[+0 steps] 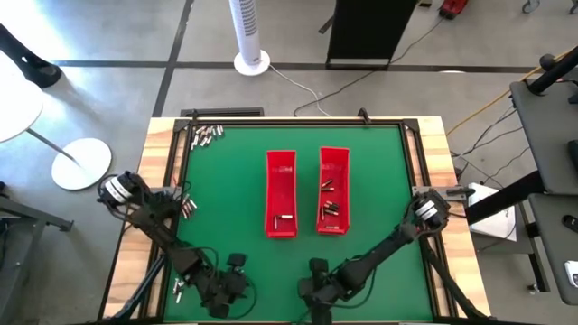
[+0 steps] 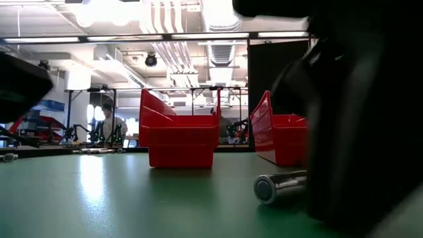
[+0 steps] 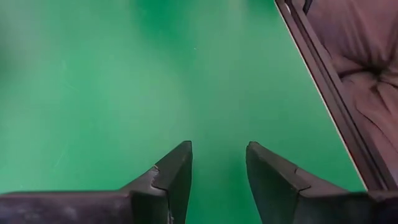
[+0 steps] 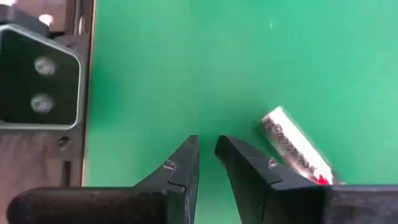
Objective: Sort batteries
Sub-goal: Put the silver battery into the left red bin
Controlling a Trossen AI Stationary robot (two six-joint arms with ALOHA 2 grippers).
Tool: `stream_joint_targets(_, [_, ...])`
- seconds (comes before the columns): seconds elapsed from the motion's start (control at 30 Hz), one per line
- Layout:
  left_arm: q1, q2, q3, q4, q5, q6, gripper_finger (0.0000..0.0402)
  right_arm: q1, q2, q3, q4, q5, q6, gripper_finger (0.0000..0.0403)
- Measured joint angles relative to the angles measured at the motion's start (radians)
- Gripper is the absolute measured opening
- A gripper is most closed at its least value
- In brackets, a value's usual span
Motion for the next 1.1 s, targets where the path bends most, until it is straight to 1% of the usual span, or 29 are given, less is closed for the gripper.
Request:
stream_joint_targets(0.07, [-0.02, 0.0, 0.0, 0.004, -0.058, -0.038, 0.0141, -0.015, -0.004, 0.01, 0.003, 0.041, -0.062, 0.0076])
stream_joint_targets(0.13, [-0.031, 0.002, -0.001, 0.006, -0.129, -0.062, 0.0151, -0.029, -0.018, 0.017, -0.001, 0.049, -0.104, 0.0082])
stream_joint_targets(0.2, [-0.031, 0.006, -0.001, 0.026, -0.176, -0.069, 0.0163, -0.033, -0.036, 0.023, -0.016, 0.064, -0.116, 0.0088])
stream_joint_targets(0.3, [-0.008, 0.01, 0.001, 0.057, -0.252, -0.061, 0.0181, -0.017, -0.071, 0.026, -0.045, 0.072, -0.099, 0.0096])
stream_joint_targets(0.4, [0.054, 0.01, 0.02, 0.056, -0.349, -0.03, 0.0196, 0.024, -0.107, 0.026, -0.055, 0.082, -0.031, 0.0102])
stream_joint_targets(0.5, [0.151, 0.018, 0.066, 0.07, -0.335, 0.05, 0.0207, 0.089, -0.136, 0.033, -0.045, 0.189, 0.007, 0.0107])
stream_joint_targets(0.6, [0.254, 0.08, 0.128, 0.089, -0.232, 0.118, 0.021, 0.169, -0.145, 0.042, -0.046, 0.318, 0.051, 0.011])
stream_joint_targets(0.7, [0.318, 0.172, 0.221, 0.077, -0.148, 0.146, 0.0208, 0.247, -0.143, 0.043, -0.034, 0.417, 0.127, 0.0112])
stream_joint_targets(0.77, [0.334, 0.231, 0.272, 0.01, -0.151, 0.143, 0.0204, 0.294, -0.138, 0.044, -0.004, 0.465, 0.18, 0.0109])
stream_joint_targets(0.83, [0.342, 0.284, 0.317, -0.056, -0.204, 0.116, 0.02, 0.335, -0.124, 0.044, 0.029, 0.505, 0.221, 0.0105])
stream_joint_targets(0.9, [0.346, 0.317, 0.354, -0.086, -0.204, 0.096, 0.0196, 0.375, -0.109, 0.044, 0.068, 0.537, 0.256, 0.01])
stream_joint_targets(0.93, [0.346, 0.334, 0.367, -0.087, -0.221, 0.097, 0.0193, 0.391, -0.102, 0.043, 0.084, 0.548, 0.265, 0.0097])
stream_joint_targets(0.97, [0.342, 0.346, 0.379, -0.097, -0.21, 0.086, 0.0191, 0.403, -0.095, 0.043, 0.103, 0.562, 0.28, 0.0094])
stream_joint_targets(1.1, [0.336, 0.377, 0.412, -0.139, -0.215, 0.04, 0.018, 0.438, -0.069, 0.043, 0.136, 0.601, 0.354, 0.0084])
